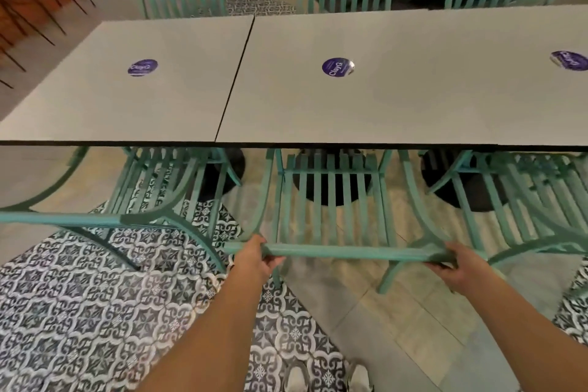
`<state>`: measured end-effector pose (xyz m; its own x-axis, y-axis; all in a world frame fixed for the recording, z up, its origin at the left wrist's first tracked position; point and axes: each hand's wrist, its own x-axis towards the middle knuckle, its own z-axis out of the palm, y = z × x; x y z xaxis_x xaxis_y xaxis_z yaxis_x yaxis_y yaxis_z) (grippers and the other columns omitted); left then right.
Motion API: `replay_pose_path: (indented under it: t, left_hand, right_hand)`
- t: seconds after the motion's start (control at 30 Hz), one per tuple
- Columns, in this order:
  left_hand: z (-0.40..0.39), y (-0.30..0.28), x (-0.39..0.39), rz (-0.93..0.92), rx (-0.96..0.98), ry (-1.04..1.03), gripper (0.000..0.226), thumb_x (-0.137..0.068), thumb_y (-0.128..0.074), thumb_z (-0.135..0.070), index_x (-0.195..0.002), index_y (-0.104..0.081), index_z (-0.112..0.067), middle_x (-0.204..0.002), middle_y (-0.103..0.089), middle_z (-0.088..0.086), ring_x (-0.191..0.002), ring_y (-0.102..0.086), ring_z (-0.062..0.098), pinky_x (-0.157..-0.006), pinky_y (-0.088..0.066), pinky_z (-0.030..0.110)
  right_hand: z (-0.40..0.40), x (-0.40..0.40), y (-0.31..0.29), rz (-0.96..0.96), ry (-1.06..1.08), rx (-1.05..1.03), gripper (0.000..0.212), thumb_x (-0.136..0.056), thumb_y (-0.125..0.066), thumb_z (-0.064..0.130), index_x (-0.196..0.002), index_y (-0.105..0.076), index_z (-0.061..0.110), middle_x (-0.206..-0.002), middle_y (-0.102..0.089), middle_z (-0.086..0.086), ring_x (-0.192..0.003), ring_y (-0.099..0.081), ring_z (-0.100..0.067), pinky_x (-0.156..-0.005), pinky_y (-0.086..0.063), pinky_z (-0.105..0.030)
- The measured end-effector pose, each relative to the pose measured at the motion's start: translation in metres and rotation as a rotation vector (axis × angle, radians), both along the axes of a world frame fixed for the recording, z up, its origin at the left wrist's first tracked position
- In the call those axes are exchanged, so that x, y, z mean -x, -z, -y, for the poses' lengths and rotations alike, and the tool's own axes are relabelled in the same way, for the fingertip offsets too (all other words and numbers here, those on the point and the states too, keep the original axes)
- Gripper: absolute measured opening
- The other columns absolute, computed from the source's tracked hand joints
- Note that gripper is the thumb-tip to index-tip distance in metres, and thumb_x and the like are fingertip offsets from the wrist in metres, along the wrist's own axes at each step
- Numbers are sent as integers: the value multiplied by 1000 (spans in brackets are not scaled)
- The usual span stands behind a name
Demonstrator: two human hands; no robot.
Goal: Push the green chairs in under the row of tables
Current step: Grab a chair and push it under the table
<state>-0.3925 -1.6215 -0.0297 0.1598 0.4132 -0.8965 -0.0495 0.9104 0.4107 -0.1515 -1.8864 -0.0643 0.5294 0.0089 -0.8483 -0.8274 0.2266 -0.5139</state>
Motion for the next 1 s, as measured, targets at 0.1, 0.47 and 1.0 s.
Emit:
replay_pose_path:
  t: [0.1,0.47,1.0]
  left_hand:
    - [5,1,0,1,10,1,15,-93,-56,-5,-107,-53,-1,-115,-55,26,-105,-57,40,-92,-51,52]
    - [22,8,-14,10,-3,7,18,-93,-55,-5,-110,-50,-1,-127,-53,27,-114,-56,41,-89,-51,52]
    - [19,12,-43,17,3,13,28,-92,-57,-3,-119,-49,-4,-119,-56,27,-101,-62,39,-68,-55,49]
  right_hand:
    - [5,-1,-4,0,27,28,48,-98,-47,11,-142,-31,3,-146,-35,-19,-130,-39,-38,-100,-39,-53]
    - [22,-13,-13,-5,34,78,38,-98,-46,10,-133,-35,3,-147,-32,-22,-132,-36,-41,-101,-37,-54]
    - [23,-53,-7,-53,36,56,49,-95,-51,9,-140,-31,5,-147,-31,-20,-132,-36,-39,-102,-39,-55]
